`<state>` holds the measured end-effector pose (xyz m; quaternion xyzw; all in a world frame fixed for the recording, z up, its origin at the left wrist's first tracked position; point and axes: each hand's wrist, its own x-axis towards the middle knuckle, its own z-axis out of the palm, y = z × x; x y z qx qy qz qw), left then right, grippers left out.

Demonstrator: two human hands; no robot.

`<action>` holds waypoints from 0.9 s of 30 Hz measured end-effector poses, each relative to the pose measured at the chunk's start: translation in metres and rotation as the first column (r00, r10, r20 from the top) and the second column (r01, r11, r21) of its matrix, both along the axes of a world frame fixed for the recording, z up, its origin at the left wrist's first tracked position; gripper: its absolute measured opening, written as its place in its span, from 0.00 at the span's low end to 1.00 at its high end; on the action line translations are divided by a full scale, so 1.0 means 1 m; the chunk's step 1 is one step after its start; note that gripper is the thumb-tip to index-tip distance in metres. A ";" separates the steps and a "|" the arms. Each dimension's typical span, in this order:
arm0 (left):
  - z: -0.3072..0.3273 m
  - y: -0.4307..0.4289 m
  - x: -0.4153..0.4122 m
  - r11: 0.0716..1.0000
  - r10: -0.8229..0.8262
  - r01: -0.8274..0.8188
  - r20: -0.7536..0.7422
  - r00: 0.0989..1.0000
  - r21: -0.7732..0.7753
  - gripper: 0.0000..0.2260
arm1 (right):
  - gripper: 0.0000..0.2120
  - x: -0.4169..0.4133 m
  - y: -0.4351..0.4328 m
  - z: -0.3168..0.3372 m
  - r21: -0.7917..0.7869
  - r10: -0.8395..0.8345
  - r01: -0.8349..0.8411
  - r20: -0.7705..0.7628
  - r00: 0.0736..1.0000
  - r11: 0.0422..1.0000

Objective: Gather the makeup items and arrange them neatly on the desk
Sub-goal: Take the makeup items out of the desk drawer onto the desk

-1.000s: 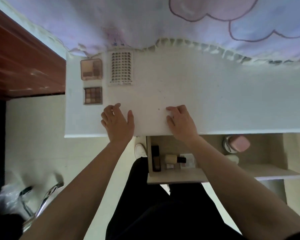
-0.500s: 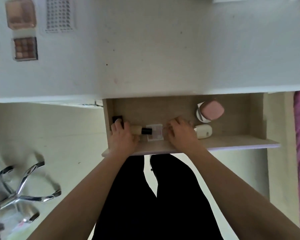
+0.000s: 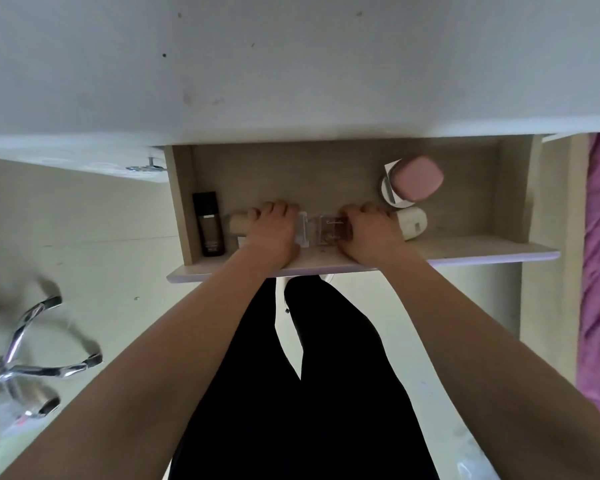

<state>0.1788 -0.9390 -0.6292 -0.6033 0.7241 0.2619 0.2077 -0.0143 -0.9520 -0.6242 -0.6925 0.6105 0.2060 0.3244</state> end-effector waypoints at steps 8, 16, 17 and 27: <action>-0.002 -0.003 0.006 0.999 0.042 -0.043 0.047 0.998 0.012 0.18 | 0.21 0.012 -0.005 -0.001 0.004 0.026 -0.027 0.098 0.995 1.000; 0.010 0.010 0.020 0.957 0.280 -0.289 -0.253 0.926 0.002 0.11 | 0.16 0.007 0.000 0.005 0.009 -0.085 0.085 0.207 0.975 0.996; 0.015 0.010 0.022 0.939 0.323 -0.343 -0.312 0.893 -0.009 0.10 | 0.16 0.008 0.001 0.007 -0.003 -0.117 0.121 0.218 0.969 0.993; 0.098 -0.036 0.072 0.382 0.584 -0.922 -0.789 0.191 0.060 0.06 | 0.01 0.073 -0.031 0.076 -0.193 -0.291 0.526 0.653 0.699 0.828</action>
